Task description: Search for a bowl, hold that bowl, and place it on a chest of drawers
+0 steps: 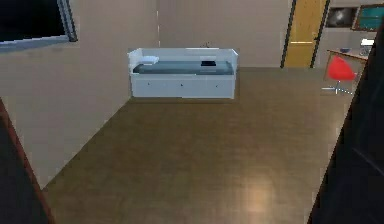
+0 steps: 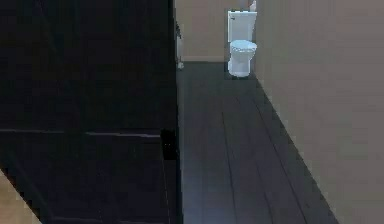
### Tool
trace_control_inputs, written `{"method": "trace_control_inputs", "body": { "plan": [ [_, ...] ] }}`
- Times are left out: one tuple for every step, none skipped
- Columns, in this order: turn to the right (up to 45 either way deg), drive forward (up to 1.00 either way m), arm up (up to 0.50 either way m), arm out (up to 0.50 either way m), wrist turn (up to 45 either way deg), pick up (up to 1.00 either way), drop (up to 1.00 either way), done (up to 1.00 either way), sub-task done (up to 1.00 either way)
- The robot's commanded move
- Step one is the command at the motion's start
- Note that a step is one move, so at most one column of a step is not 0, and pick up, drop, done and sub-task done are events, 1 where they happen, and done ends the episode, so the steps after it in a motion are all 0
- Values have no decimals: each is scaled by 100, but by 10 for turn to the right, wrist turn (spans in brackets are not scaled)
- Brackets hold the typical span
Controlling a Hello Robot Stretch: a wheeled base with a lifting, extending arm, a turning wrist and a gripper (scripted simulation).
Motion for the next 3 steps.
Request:
{"method": "trace_control_inputs", "body": {
  "plan": [
    [0, 30, 0, 0, 0, 0, 0, 0, 0],
    [270, 0, 0, 0, 0, 0, 0, 0, 0],
    [0, 100, 0, 0, 0, 0, 0, 0, 0]
  ]
}}
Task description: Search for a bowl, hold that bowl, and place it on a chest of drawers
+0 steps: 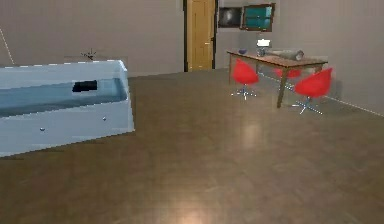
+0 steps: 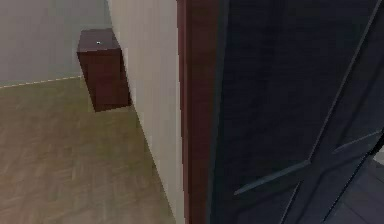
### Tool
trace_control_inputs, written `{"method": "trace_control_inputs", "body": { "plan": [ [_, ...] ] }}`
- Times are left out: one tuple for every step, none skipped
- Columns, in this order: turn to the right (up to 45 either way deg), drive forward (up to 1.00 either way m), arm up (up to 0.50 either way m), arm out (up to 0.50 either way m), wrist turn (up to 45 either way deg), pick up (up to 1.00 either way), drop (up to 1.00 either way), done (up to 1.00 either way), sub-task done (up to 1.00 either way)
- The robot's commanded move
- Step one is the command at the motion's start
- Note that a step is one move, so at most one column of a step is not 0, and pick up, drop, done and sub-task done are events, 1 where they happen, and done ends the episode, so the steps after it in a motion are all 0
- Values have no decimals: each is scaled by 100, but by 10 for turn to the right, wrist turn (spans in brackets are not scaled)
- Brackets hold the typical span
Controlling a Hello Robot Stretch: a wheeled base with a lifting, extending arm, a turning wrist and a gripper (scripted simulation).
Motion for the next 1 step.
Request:
{"method": "trace_control_inputs", "body": {
  "plan": [
    [30, 0, 0, 0, 0, 0, 0, 0, 0]
  ]
}}
